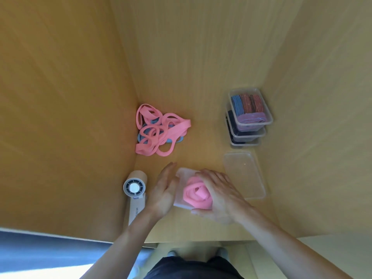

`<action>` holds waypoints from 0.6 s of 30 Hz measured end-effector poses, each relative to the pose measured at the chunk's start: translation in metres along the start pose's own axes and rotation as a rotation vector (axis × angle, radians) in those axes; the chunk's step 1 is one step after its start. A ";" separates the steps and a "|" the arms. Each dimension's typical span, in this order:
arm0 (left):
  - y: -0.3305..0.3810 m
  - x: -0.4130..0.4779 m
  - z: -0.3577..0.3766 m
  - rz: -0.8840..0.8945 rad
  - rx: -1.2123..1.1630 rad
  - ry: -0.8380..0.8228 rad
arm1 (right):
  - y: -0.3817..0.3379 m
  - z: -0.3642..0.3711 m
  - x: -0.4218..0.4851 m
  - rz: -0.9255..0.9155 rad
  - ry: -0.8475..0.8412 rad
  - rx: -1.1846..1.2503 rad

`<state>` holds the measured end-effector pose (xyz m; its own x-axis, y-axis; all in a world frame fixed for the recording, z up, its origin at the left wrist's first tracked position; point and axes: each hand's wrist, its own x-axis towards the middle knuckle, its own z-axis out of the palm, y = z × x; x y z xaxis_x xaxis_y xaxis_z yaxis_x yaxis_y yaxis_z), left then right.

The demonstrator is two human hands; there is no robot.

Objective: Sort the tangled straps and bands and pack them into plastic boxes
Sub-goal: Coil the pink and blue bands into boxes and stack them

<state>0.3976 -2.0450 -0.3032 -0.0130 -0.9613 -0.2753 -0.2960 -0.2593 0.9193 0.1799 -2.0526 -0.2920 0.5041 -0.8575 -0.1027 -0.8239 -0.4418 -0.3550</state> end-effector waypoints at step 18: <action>0.040 -0.015 0.000 0.254 -0.057 -0.070 | 0.002 -0.050 0.006 0.250 0.086 0.654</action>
<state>0.3858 -2.0412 -0.2627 -0.1466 -0.9879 -0.0511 -0.2208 -0.0177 0.9752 0.1677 -2.0716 -0.2470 0.2753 -0.9425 -0.1895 -0.5737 -0.0029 -0.8190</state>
